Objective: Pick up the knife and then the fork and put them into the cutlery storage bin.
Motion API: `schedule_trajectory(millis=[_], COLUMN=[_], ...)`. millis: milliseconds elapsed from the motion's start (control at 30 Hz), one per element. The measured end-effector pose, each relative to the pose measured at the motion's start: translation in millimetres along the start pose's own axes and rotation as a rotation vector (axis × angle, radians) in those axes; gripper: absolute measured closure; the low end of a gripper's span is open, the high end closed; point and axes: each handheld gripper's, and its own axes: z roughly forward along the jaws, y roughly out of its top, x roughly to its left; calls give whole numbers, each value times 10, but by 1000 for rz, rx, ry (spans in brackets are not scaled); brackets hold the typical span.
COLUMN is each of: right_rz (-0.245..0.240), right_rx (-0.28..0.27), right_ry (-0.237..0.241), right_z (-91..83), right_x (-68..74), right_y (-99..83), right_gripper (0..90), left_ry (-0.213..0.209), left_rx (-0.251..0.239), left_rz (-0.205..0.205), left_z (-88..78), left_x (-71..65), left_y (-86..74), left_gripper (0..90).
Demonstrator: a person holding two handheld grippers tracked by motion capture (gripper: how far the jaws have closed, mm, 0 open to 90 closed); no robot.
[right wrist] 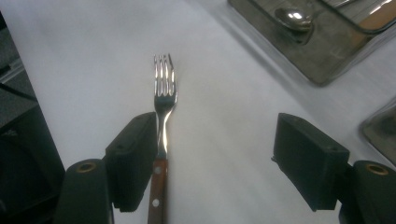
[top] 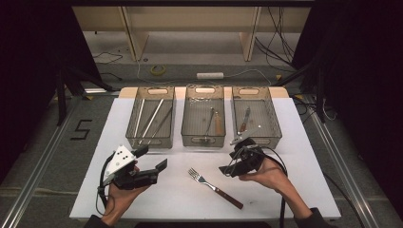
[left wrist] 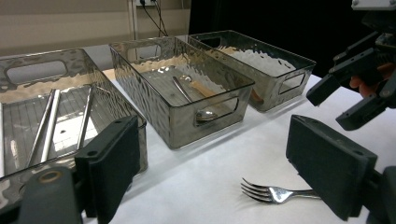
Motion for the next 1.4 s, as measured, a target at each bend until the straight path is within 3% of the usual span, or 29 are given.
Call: schedule_trajectory(millis=[700, 1400], right_rz=[-75, -90], right_rx=[111, 157], right_ry=[5, 32], right_z=[200, 262], right_x=[193, 275], right_y=[-117, -225], right_gripper=[342, 409], left_ry=[0, 1], left_rx=[1, 0], left_rz=[1, 2], left_z=[-1, -2], left_x=[-2, -4], left_y=[0, 0], left_gripper=[174, 174])
